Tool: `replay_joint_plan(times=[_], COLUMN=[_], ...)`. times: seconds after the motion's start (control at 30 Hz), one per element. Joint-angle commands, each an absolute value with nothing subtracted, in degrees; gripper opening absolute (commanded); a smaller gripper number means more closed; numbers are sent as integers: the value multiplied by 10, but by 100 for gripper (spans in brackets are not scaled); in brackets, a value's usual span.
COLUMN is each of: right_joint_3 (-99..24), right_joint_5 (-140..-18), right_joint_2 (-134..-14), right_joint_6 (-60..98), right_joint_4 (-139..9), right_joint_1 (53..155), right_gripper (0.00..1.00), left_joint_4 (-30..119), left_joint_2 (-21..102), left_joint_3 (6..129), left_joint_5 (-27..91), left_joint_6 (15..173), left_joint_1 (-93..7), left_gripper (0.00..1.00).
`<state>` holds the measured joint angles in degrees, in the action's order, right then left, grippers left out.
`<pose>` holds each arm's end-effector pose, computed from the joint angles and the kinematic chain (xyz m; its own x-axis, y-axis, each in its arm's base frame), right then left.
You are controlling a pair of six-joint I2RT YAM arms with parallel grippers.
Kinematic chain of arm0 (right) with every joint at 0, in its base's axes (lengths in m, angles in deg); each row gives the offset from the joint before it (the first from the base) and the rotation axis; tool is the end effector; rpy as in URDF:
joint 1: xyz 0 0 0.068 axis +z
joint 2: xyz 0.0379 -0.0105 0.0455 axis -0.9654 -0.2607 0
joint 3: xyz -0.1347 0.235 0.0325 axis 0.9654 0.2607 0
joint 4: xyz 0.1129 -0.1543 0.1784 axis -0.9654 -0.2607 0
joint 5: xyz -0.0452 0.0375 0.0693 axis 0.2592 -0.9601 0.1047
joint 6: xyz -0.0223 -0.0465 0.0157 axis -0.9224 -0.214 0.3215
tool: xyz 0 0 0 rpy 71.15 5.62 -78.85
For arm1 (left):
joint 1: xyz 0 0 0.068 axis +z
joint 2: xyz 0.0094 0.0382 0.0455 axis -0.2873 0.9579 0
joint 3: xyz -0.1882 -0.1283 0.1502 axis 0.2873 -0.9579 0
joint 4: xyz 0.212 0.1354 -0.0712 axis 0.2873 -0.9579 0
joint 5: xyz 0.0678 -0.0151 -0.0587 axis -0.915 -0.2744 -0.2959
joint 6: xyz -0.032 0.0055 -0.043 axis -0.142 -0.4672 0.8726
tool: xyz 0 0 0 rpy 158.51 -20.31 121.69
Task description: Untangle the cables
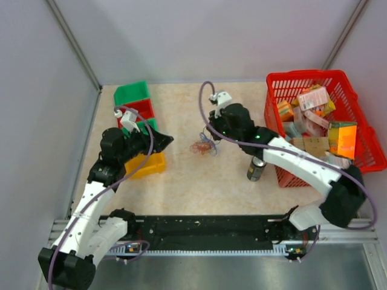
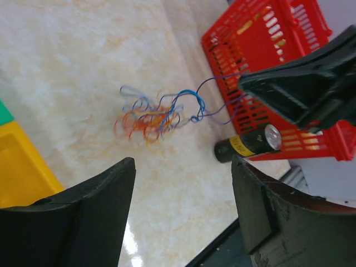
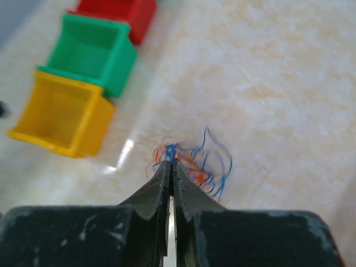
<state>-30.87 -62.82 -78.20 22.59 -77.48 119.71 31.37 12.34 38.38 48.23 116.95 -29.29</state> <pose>0.2490 0.2402 0.3137 -0.4449 -0.1926 -0.8746 -0.5367 0.8392 0.0882 0.1834 -0.0560 0.3207 -0.5439 -0.4059 -0.7344 0.3367 0.6961 -0.6341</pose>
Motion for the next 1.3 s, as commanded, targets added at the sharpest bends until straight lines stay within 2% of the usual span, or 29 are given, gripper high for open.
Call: replay_joint_plan(times=[0.0, 0.13, 0.27, 0.4, 0.67, 0.83, 0.97, 1.07, 1.13, 1.17, 1.2, 1.27], right_joint_3=[-269, -204, -145, -82, -26, -6, 0, 0, -4, -8, -11, -21], right_joint_5=[-753, -792, -807, -890, -1083, -1139, -1163, -1142, -1078, -1029, -984, -896], right_joint_2=[-671, -632, -617, -602, -582, -569, -568, -566, -558, -552, -546, -543], right_joint_6=[280, 255, 258, 267, 319, 357, 373, 366, 342, 327, 312, 293], right_joint_4=[-720, -687, -653, -561, -437, -382, -356, -369, -415, -451, -480, -535], right_joint_1=[1196, 1196, 1183, 1165, 1113, 1095, 1091, 1091, 1090, 1091, 1091, 1091], right_gripper=[0, 0, 0, 0, 0, 0, 0, 0, 1, 9, 23, 43], left_joint_4=[421, 413, 395, 421, 422, 402, 375, 353, 329, 317, 300, 281], left_joint_2=[133, 174, 188, 218, 291, 350, 385, 393, 388, 384, 380, 370], left_joint_3=[372, 394, 388, 379, 436, 472, 492, 511, 527, 537, 546, 569], left_joint_5=[597, 590, 542, 552, 612, 677, 672, 645, 615, 591, 567, 531], left_joint_6=[1204, 1163, 1137, 1135, 1042, 1002, 999, 986, 977, 973, 970, 968], left_joint_1=[-316, -394, -436, -454, -479, -488, -504, -519, -523, -524, -525, -524], left_gripper=[75, 77, 67, 65, 68, 75, 74, 36, 12, 0, 0, 0])
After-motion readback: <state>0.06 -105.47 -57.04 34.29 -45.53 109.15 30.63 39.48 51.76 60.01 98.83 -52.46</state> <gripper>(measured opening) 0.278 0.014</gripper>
